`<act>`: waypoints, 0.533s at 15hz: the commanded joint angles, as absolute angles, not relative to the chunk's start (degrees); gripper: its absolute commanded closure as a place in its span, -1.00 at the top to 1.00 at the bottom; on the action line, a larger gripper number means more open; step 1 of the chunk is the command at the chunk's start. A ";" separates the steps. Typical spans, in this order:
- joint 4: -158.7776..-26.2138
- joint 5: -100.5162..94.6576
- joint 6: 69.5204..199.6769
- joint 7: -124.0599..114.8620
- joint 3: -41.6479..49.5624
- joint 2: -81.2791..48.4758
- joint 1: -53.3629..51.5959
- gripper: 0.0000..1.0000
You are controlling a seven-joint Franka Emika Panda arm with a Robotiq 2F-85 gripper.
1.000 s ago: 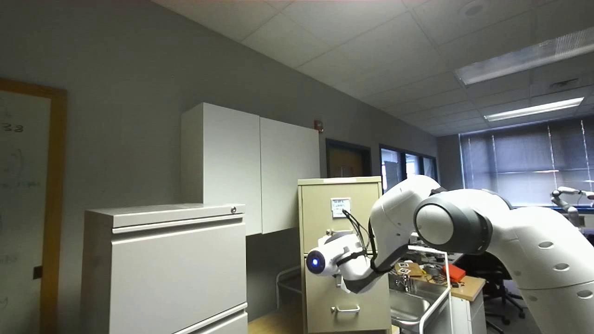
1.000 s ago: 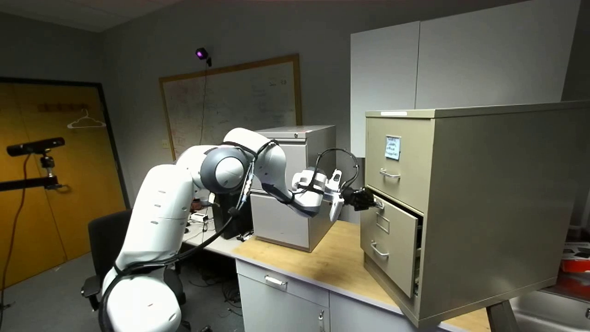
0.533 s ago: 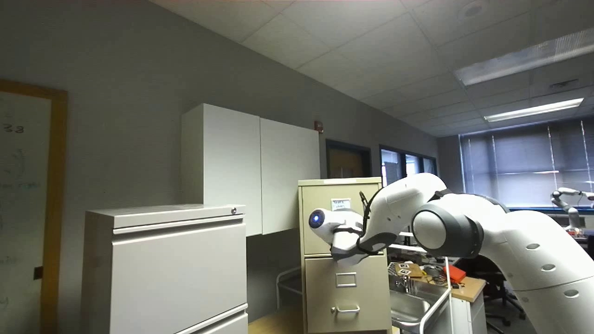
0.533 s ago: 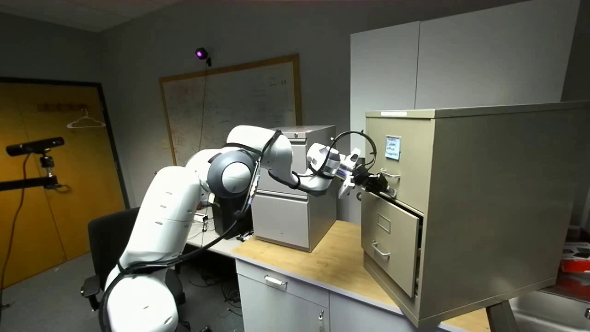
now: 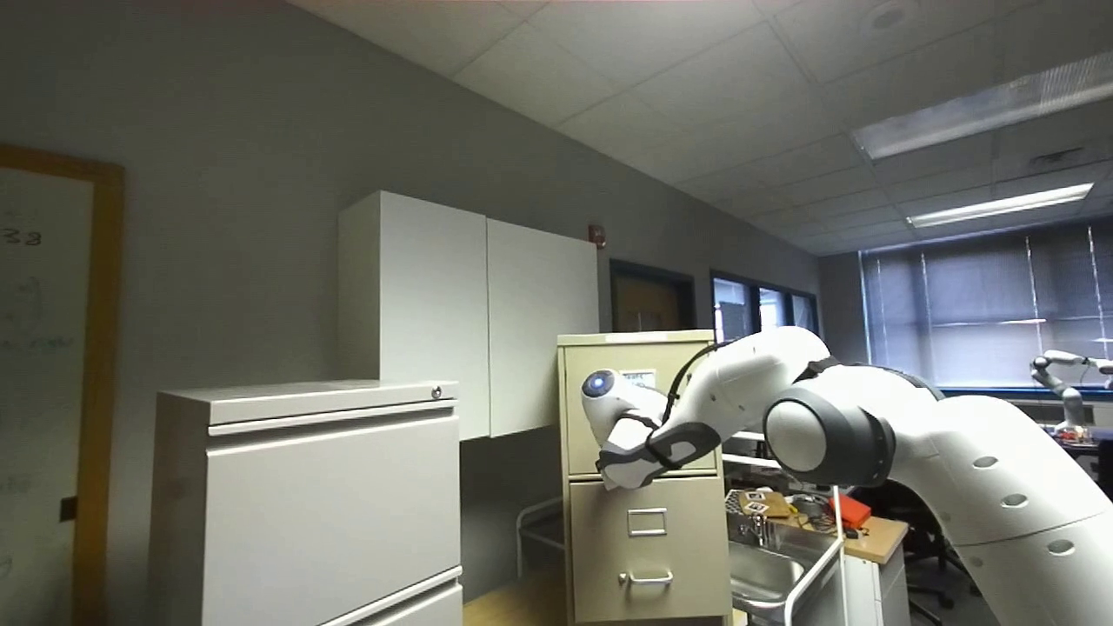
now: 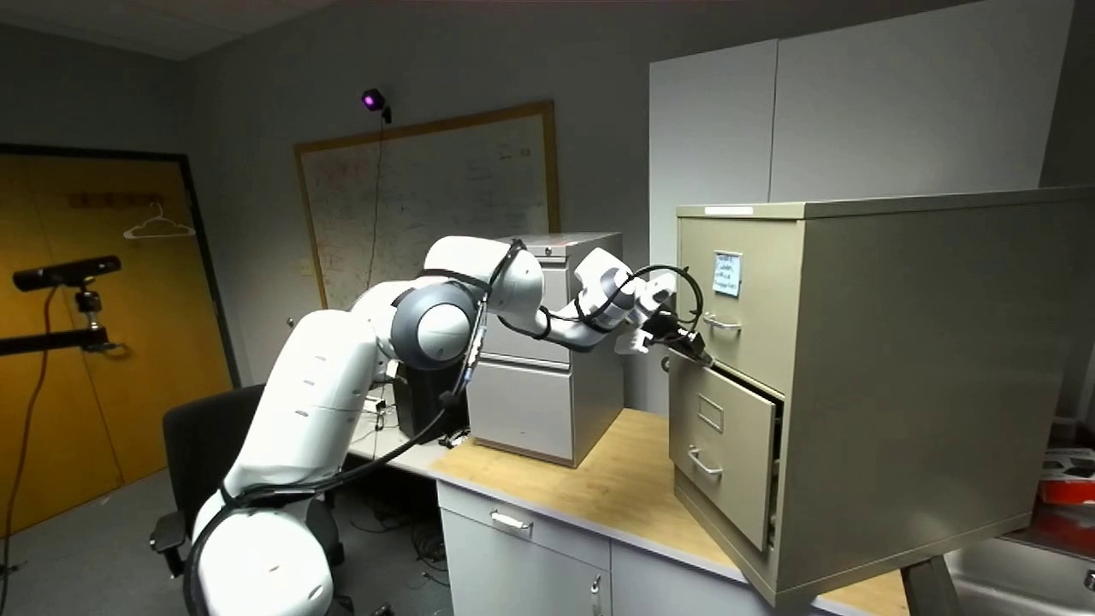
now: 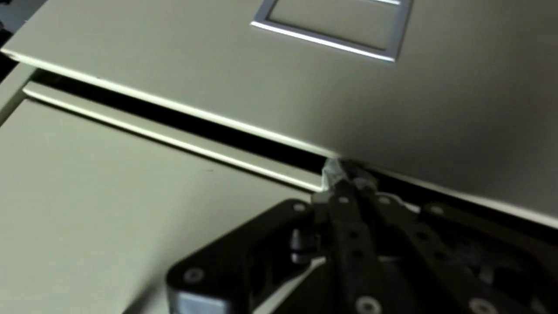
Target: Close the bottom drawer of the cabinet to the right.
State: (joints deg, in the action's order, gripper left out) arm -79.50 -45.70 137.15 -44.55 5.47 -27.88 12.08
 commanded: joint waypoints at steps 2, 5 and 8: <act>-87.02 -35.14 142.95 -43.42 5.66 -25.37 8.12 -1.00; -89.73 -33.54 144.85 -43.30 0.84 -22.45 10.40 -1.00; -96.26 -22.14 144.51 -39.00 1.39 -17.60 6.29 -1.00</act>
State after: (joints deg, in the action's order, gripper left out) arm -87.20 -31.59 145.34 -43.71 1.40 -23.98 9.73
